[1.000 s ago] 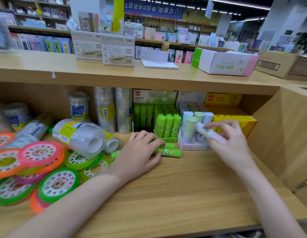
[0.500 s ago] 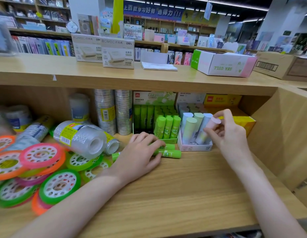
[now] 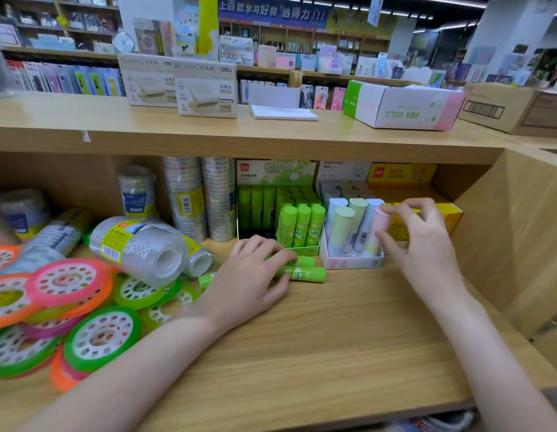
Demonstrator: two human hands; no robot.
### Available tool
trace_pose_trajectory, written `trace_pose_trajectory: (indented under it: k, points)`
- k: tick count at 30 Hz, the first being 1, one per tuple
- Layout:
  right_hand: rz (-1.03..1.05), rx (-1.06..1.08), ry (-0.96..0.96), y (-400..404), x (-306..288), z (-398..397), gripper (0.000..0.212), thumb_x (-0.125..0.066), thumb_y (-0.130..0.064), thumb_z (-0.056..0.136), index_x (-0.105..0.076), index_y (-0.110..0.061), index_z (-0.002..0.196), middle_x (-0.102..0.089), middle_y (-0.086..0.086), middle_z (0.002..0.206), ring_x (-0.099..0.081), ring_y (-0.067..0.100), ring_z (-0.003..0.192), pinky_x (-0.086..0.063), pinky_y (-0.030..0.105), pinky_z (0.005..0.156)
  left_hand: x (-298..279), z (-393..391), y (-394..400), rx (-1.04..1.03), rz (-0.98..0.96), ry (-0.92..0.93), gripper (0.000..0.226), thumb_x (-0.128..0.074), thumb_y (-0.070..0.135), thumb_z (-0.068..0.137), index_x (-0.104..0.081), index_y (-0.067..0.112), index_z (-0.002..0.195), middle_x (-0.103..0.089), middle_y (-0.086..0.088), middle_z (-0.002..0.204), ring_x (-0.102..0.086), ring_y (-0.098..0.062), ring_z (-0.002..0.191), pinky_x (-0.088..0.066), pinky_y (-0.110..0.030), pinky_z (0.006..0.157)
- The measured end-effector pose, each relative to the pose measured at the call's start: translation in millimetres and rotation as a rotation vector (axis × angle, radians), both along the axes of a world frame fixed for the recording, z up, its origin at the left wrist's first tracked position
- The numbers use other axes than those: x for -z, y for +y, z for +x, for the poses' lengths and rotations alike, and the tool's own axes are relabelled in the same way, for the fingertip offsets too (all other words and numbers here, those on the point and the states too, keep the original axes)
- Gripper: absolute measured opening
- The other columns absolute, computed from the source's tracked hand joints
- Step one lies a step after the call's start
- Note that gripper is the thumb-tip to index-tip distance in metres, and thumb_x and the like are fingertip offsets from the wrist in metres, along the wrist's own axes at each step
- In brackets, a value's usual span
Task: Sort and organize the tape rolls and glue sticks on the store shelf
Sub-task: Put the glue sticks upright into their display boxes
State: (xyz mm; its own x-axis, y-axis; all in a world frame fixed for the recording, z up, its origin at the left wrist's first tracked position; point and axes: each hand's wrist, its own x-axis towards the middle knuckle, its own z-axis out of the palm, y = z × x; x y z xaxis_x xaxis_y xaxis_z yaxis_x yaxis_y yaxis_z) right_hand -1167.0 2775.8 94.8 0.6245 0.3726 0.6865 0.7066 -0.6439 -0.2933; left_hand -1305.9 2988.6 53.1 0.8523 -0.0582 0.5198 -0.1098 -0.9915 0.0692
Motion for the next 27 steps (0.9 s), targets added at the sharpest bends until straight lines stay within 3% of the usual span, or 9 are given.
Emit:
trace_pose_trajectory:
  k: [4, 7, 9, 12, 15, 17, 21, 24, 27]
  points:
    - [0.13, -0.104, -0.03, -4.0, 5.1, -11.0, 0.038, -0.065, -0.008, 0.083, -0.058, -0.008, 0.121, -0.048, 0.014, 0.115, -0.052, 0.029, 0.098, -0.051, 0.044, 0.078, -1.9, -1.4, 0.3, 0.01, -0.013, 0.017, 0.035, -0.043, 0.037, 0.087, -0.059, 0.02, 0.113, -0.059, 0.006, 0.102, -0.049, -0.015, 0.097, -0.031, -0.026, 0.085]
    - [0.174, -0.232, -0.098, -1.9, 8.7, -33.0, 0.02, -0.058, -0.007, 0.084, -0.064, -0.004, 0.102, -0.059, 0.01, 0.098, -0.055, 0.02, 0.088, -0.048, 0.028, 0.078, -4.5, -2.8, -0.9, 0.014, -0.05, 0.018, 0.042, -0.043, 0.038, 0.086, -0.053, 0.017, 0.121, -0.059, 0.004, 0.107, -0.05, -0.016, 0.099, -0.033, -0.027, 0.087]
    - [0.047, -0.395, -0.028, 5.6, 15.5, -47.1, 0.013, -0.058, -0.016, 0.084, -0.066, -0.008, 0.091, -0.064, 0.003, 0.088, -0.054, 0.012, 0.082, -0.042, 0.016, 0.077, -7.5, -4.1, -0.5, 0.008, -0.068, 0.001, 0.04, -0.042, 0.035, 0.086, -0.054, 0.016, 0.119, -0.059, 0.002, 0.109, -0.05, -0.016, 0.1, -0.033, -0.029, 0.087]
    - [-0.209, -0.568, 0.054, 19.1, 27.0, -52.1, 0.025, -0.055, -0.03, 0.084, -0.068, -0.012, 0.095, -0.065, 0.0, 0.094, -0.055, 0.016, 0.09, -0.04, 0.019, 0.081, -14.9, -7.3, 4.7, -0.052, 0.011, 0.057, 0.041, -0.038, 0.039, 0.082, -0.06, 0.017, 0.109, -0.061, 0.002, 0.106, -0.054, -0.021, 0.098, -0.036, -0.031, 0.084]
    - [-0.28, -0.552, 0.065, 27.2, 27.6, -47.6, 0.026, -0.062, -0.026, 0.077, -0.067, -0.014, 0.099, -0.065, -0.001, 0.095, -0.053, 0.017, 0.091, -0.038, 0.021, 0.08, -17.0, -13.6, 16.0, -0.051, -0.002, 0.167, 0.051, -0.033, 0.05, 0.078, -0.062, 0.019, 0.107, -0.06, 0.003, 0.107, -0.054, -0.022, 0.097, -0.037, -0.032, 0.078]
    - [-0.283, -0.517, 0.083, 27.9, 27.7, -44.7, 0.029, -0.064, -0.024, 0.075, -0.065, -0.014, 0.103, -0.061, -0.003, 0.094, -0.043, 0.008, 0.091, -0.036, 0.021, 0.079, -13.9, -18.1, 21.6, -0.007, 0.003, 0.184, 0.048, -0.038, 0.048, 0.08, -0.061, 0.02, 0.111, -0.059, 0.003, 0.111, -0.053, -0.021, 0.099, -0.043, -0.034, 0.082]
    - [-0.317, -0.415, 0.126, 25.9, 31.3, -43.5, 0.038, -0.071, -0.02, 0.079, -0.061, -0.014, 0.114, -0.041, -0.006, 0.095, -0.035, 0.005, 0.093, -0.04, 0.028, 0.085, -12.5, -20.0, 22.5, -0.005, -0.054, 0.168, 0.042, -0.038, 0.043, 0.081, -0.061, 0.021, 0.108, -0.059, 0.003, 0.103, -0.054, -0.019, 0.093, -0.046, -0.033, 0.08]
    - [-0.314, -0.429, 0.097, 28.3, 26.7, -45.1, 0.025, -0.074, -0.016, 0.076, -0.064, -0.013, 0.098, -0.04, -0.007, 0.094, -0.041, 0.011, 0.091, -0.037, 0.024, 0.081, -16.1, -20.0, 21.1, -0.036, -0.076, 0.172, 0.039, -0.037, 0.044, 0.079, -0.059, 0.02, 0.1, -0.058, 0.002, 0.095, -0.054, -0.02, 0.089, -0.045, -0.033, 0.076]
    - [-0.34, -0.467, 0.213, 28.0, 20.3, -44.4, 0.02, -0.073, -0.016, 0.077, -0.057, -0.022, 0.087, -0.046, -0.014, 0.083, -0.044, 0.004, 0.08, -0.032, 0.014, 0.072, -16.4, -21.4, 21.5, -0.072, -0.083, 0.195, 0.037, -0.041, 0.043, 0.078, -0.057, 0.017, 0.1, -0.058, 0.0, 0.094, -0.05, -0.02, 0.091, -0.042, -0.033, 0.08]
